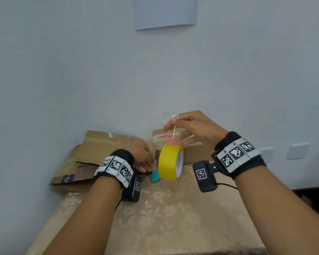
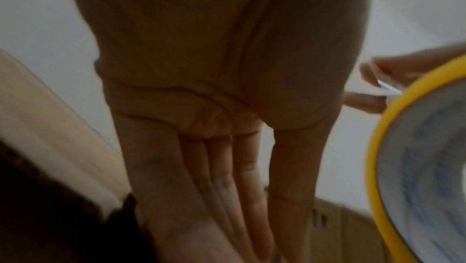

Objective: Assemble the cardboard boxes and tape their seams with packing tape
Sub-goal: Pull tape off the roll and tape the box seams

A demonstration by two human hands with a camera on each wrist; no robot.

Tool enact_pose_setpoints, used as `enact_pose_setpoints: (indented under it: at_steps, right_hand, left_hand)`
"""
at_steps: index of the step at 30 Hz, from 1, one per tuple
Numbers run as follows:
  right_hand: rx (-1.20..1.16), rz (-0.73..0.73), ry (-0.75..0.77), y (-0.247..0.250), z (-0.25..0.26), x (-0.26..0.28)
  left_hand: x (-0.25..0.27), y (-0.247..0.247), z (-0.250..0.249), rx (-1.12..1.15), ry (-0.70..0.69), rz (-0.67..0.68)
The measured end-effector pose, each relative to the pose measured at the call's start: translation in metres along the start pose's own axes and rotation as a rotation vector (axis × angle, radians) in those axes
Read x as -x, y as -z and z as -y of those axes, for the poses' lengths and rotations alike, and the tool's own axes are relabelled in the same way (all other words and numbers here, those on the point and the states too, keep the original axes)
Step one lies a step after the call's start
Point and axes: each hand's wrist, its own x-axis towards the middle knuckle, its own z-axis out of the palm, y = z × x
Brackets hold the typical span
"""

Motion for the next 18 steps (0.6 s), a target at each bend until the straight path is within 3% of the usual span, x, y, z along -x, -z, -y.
enact_pose_setpoints:
  at_steps: [13,18]
  right_hand:
    - [-0.084,-0.066,0.007,0.005,-0.014,-0.002]
    - [-0.097,-0.083,-0.001,0.004,-0.014,-0.001]
  left_hand:
    - [-0.009,-0.030,-0.003,-0.290,0.072,0.048]
    - [-0.011,-0.027,0.001,-0.356,0.037,0.002]
